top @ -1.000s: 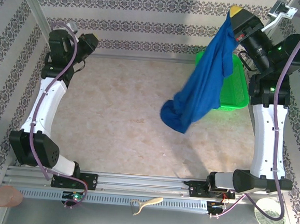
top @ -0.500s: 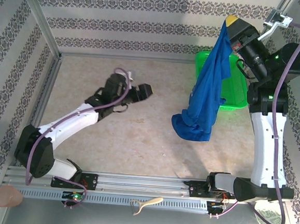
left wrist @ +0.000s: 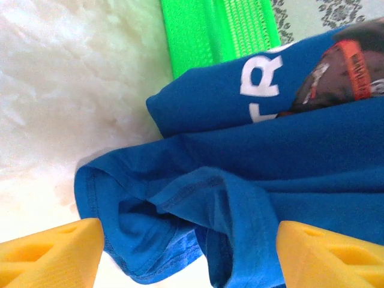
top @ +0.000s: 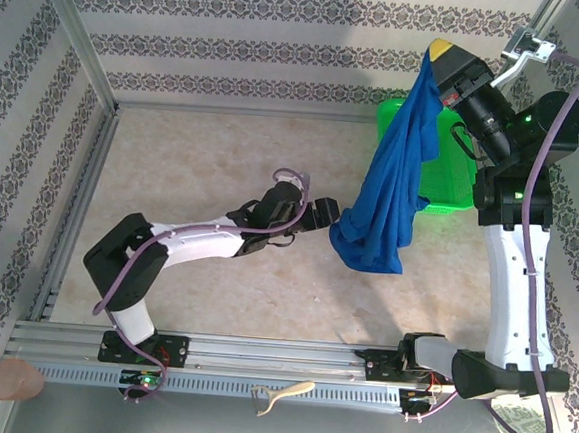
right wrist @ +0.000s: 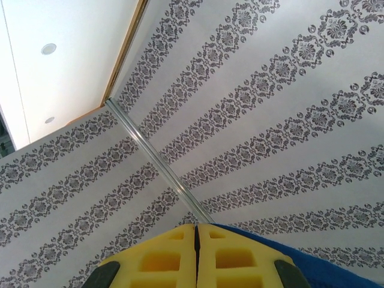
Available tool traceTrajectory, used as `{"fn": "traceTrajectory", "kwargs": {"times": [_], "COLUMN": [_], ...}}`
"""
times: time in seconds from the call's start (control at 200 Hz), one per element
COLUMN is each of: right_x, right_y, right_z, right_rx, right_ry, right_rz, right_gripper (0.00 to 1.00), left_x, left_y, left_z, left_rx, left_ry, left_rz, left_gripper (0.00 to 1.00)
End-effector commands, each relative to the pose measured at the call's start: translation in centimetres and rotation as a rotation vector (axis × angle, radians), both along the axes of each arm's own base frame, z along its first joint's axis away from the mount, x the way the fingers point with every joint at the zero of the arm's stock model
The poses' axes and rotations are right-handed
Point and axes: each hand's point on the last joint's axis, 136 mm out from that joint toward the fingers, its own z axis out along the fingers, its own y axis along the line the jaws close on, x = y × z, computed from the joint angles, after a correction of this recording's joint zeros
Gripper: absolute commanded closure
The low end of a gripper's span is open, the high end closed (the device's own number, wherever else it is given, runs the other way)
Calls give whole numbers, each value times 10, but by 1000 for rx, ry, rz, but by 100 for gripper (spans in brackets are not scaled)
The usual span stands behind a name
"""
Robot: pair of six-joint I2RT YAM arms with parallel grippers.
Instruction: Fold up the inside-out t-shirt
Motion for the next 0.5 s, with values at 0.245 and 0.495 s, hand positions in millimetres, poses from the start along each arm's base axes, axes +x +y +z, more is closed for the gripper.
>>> {"fn": "traceTrajectory", "kwargs": {"times": [0.245, 0.495], "right_x": [-12, -12], "right_y": [2, 2], "right_z": [15, 15], "right_rx": [-7, -12], "right_ry": [-83, -86], "right_rz": [-4, -8], "right_gripper": [100, 100], "left_x": [5, 9], "left_y": [-47, -52], "left_z": [28, 26], "left_rx": [-146, -161], "left_ry": [-56, -60], "left_rz": [-9, 0], "left_gripper": [26, 61]}}
